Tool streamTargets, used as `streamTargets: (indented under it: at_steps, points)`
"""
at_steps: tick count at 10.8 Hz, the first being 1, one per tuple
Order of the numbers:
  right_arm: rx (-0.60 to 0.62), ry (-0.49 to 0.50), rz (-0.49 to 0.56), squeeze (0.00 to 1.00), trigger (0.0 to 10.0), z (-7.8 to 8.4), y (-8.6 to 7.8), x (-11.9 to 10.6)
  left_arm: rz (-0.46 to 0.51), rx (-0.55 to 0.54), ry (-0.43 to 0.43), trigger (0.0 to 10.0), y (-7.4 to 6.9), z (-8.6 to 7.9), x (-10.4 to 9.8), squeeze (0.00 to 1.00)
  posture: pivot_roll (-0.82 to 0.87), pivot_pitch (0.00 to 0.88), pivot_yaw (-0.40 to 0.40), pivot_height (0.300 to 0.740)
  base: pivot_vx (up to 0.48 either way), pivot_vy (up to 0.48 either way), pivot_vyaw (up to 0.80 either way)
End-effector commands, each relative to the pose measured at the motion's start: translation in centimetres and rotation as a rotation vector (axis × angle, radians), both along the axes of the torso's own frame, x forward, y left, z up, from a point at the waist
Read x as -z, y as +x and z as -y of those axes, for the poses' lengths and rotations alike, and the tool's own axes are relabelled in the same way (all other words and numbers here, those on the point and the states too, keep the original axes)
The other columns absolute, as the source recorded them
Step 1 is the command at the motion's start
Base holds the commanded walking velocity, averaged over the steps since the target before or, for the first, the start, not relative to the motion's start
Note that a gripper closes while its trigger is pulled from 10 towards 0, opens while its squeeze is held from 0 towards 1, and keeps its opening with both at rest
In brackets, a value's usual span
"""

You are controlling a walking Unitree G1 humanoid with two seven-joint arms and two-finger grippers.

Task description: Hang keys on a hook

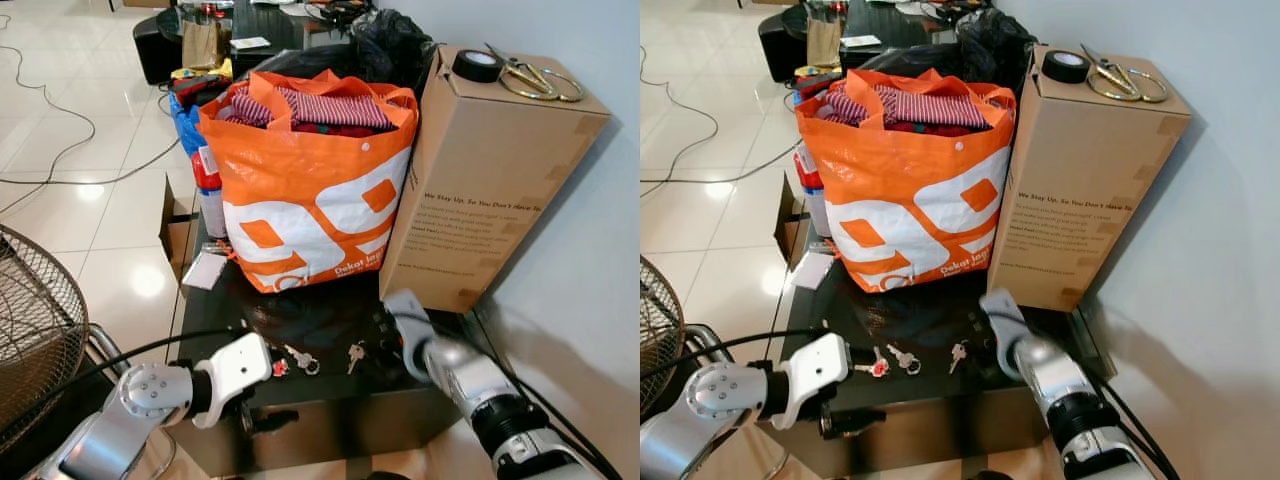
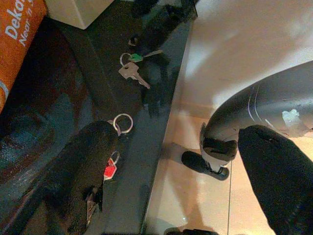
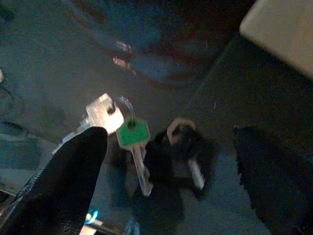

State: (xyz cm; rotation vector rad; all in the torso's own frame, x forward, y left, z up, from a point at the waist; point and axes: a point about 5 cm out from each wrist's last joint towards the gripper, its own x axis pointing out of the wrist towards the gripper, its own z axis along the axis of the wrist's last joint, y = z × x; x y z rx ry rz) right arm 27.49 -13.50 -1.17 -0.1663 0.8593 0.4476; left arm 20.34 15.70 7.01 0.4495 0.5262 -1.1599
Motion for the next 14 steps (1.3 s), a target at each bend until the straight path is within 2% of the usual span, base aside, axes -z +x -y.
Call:
streamTargets:
  at_steps: [1, 2, 3, 4, 5, 6, 9, 10, 14]
  points:
    - [0.023, 0.019, 0.019, 0.0, 10.0, 0.0, 0.5, -0.3, 0.018, 0.013, -0.002, 10.0, 0.2, 0.2, -0.6, 0.0, -0.06, 0.0, -0.055, 0.74, 0.0, 0.0, 0.0]
    - [0.021, 0.011, 0.001, 0.0, 9.8, -0.2, 0.3, 0.2, 0.012, 0.008, 0.0, 10.0, 0.0, -0.1, -0.7, 0.0, -0.06, 0.0, -0.059, 0.74, 0.0, 0.0, 0.0]
    - [0.025, 0.009, -0.008, 0.0, 7.3, -0.3, 0.3, 0.4, 0.004, 0.007, 0.002, 10.0, -0.2, -0.2, -0.6, 0.0, -0.06, 0.0, -0.061, 0.74, 0.0, 0.0, 0.0]
    - [0.053, 0.022, -0.011, 0.0, 2.5, -0.4, 0.4, 0.4, -0.002, 0.007, 0.0, 10.0, -0.3, -0.1, -0.7, 0.0, -0.05, 0.0, -0.061, 0.74, 0.0, 0.0, 0.0]
    - [0.088, 0.025, -0.007, 0.0, 1.1, -0.4, 0.6, 0.5, -0.007, 0.011, -0.004, 10.0, -0.4, 0.0, -0.6, 0.0, -0.05, 0.0, -0.06, 0.74, 0.0, 0.0, 0.0]
    - [0.101, 0.007, -0.004, 0.0, 1.9, -0.3, 0.7, 0.5, -0.012, 0.016, -0.01, 10.0, -0.5, 0.1, -0.7, 0.0, -0.05, 0.0, -0.06, 0.74, 0.0, 0.0, 0.0]
    - [0.152, 0.024, -0.005, 0.0, 0.9, -0.2, 0.9, 0.6, -0.019, 0.019, -0.017, 10.0, -0.5, 0.3, -0.7, 0.0, -0.05, 0.0, -0.061, 0.74, 0.0, 0.0, 0.0]
    - [0.168, 0.029, -0.016, 0.0, 0.1, -0.1, 0.7, 0.8, -0.02, 0.017, -0.019, 10.0, -0.5, 0.3, -0.7, 0.0, -0.05, 0.0, -0.066, 0.74, 0.0, 0.0, 0.0]
    - [0.203, 0.044, -0.042, 0.0, 0.0, -0.3, 0.2, 1.4, -0.032, 0.021, -0.005, 10.0, -0.8, 0.1, -0.6, 0.0, -0.04, 0.0, -0.061, 0.74, 0.0, 0.0, 0.0]
